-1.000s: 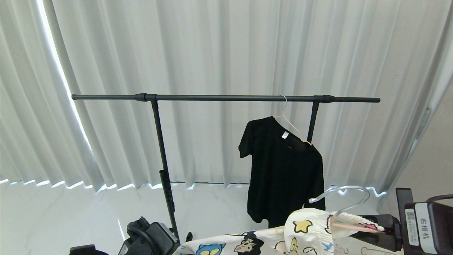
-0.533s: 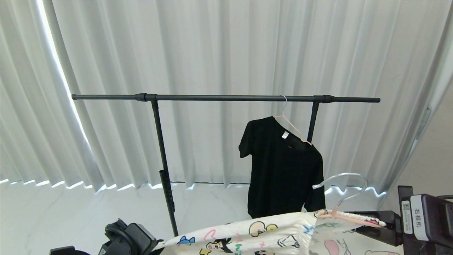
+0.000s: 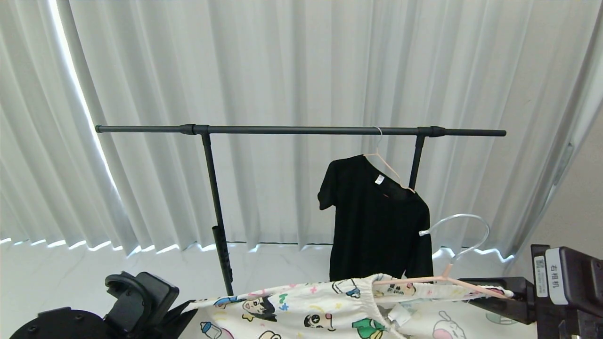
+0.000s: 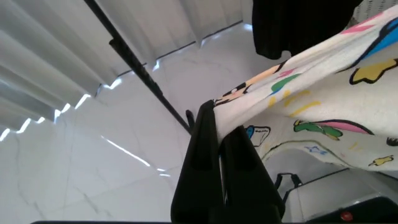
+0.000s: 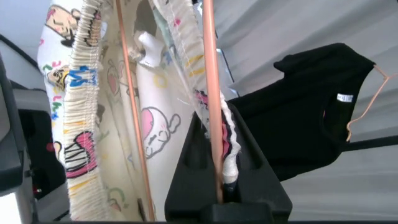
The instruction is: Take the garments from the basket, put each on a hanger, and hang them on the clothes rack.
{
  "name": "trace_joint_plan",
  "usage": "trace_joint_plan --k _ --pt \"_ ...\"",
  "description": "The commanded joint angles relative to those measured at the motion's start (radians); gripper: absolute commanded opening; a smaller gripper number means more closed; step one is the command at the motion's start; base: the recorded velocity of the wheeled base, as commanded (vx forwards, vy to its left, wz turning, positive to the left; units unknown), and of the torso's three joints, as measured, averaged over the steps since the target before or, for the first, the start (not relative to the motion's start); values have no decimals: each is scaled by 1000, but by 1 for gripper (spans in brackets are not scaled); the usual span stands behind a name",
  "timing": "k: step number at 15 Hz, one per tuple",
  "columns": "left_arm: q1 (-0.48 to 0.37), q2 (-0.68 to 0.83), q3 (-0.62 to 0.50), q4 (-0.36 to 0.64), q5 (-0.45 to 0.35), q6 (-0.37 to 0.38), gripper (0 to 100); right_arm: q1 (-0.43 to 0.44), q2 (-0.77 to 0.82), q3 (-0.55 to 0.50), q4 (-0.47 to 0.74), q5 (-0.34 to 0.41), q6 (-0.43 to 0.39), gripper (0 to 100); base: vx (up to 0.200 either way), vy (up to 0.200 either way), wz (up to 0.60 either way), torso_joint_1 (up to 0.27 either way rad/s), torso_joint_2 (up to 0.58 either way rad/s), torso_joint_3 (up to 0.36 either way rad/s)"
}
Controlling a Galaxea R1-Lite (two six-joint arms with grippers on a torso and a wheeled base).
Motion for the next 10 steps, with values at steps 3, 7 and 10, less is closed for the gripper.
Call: trace_joint_plan --k 3,7,10 --pt "-6 1 -24 -1 1 25 0 0 0 -20 -1 -2 19 0 0 0 0 0 0 0" --pt "-7 -24 -55 -1 -6 17 100 -2 0 -22 -1 -4 53 0 0 0 0 0 0 0" --pt "-3 -34 -90 -1 -39 14 100 -69 0 -23 -1 -28 108 0 0 0 0 0 0 0"
